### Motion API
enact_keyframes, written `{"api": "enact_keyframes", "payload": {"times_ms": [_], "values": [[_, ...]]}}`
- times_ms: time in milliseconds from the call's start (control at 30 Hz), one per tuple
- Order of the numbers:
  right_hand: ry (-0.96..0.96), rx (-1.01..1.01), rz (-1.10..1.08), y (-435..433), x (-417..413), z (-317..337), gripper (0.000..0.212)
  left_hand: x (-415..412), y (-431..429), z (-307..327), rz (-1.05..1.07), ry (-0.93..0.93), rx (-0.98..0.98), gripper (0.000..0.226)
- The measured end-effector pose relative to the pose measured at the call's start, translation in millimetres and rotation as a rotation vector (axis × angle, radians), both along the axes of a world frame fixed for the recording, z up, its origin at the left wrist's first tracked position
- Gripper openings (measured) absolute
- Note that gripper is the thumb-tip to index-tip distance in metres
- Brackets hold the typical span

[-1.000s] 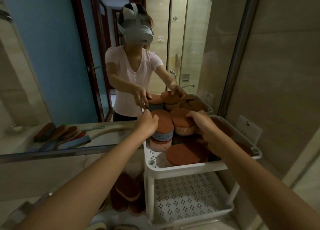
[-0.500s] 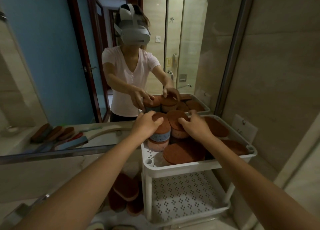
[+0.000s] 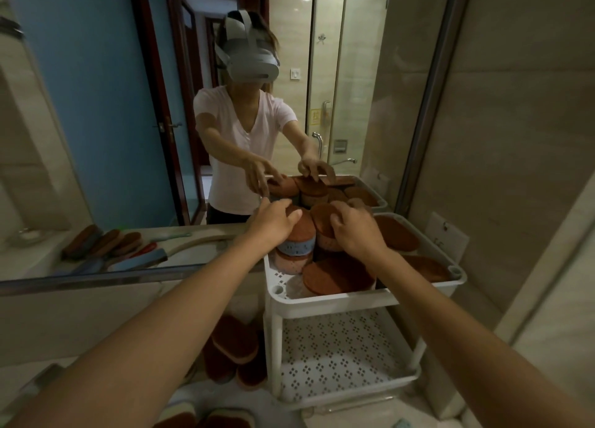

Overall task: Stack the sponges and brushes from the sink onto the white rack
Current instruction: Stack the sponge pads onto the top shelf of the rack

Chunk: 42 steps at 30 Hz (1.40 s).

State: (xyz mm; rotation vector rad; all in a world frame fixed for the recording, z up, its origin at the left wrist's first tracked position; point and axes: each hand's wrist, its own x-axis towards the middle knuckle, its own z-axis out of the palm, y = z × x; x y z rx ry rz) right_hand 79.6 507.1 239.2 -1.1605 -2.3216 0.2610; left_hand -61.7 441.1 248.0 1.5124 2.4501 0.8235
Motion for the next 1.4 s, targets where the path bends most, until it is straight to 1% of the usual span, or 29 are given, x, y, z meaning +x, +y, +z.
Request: {"api": "enact_keyframes", "payload": {"times_ms": [67, 133, 233, 333, 433, 533, 667, 767, 867, 933, 967, 1067, 1167, 1233, 1300, 1367, 1400], "values": [[0.095, 0.095, 0.007, -15, 0, 3, 0.031, 1, -14, 10, 0.027, 0.008, 0.101, 0.05], [0.193, 0.148, 0.079, -38, -4, 6, 0.027, -1, -32, 20, 0.052, -0.006, 0.166, 0.045], [0.336, 0.16, 0.227, -89, -18, 5, 0.02, -7, -76, 24, 0.09, -0.064, 0.199, 0.035], [0.4, 0.071, 0.356, -149, -43, -15, 0.022, -17, -142, 3, 0.183, -0.178, 0.234, 0.029], [0.427, -0.161, 0.432, -213, -70, -50, 0.023, -36, -218, -44, 0.303, -0.351, 0.21, 0.026], [0.319, -0.396, 0.465, -278, -98, -97, 0.023, -50, -299, -101, 0.439, -0.482, 0.167, 0.024], [0.132, -0.633, 0.584, -370, -134, -154, 0.023, -63, -399, -171, 0.595, -0.551, -0.008, 0.022], [-0.052, -0.745, 0.631, -424, -153, -187, 0.025, -79, -461, -203, 0.714, -0.606, -0.018, 0.022], [-0.189, -0.762, 0.637, -461, -172, -210, 0.027, -98, -511, -217, 0.859, -0.574, 0.02, 0.019], [-0.208, -0.796, 0.616, -480, -186, -220, 0.026, -112, -535, -221, 0.963, -0.56, 0.108, 0.015], [-0.197, -0.826, 0.604, -488, -193, -221, 0.027, -121, -544, -222, 1.022, -0.522, 0.122, 0.014], [-0.154, -0.877, 0.543, -504, -221, -223, 0.033, -151, -567, -226, 1.183, -0.399, 0.143, 0.023], [-0.149, -0.871, 0.526, -512, -248, -224, 0.038, -178, -577, -232, 1.243, -0.379, 0.157, 0.032], [-0.173, -0.852, 0.529, -513, -262, -228, 0.039, -190, -579, -235, 1.267, -0.466, 0.143, 0.047], [-0.198, -0.855, 0.501, -513, -273, -235, 0.036, -202, -581, -241, 1.257, -0.603, 0.158, 0.061], [-0.218, -0.893, 0.48, -515, -282, -241, 0.027, -211, -583, -249, 1.221, -0.711, 0.174, 0.065], [-0.224, -0.913, 0.47, -516, -286, -243, 0.027, -214, -583, -252, 1.202, -0.761, 0.178, 0.061]]}}
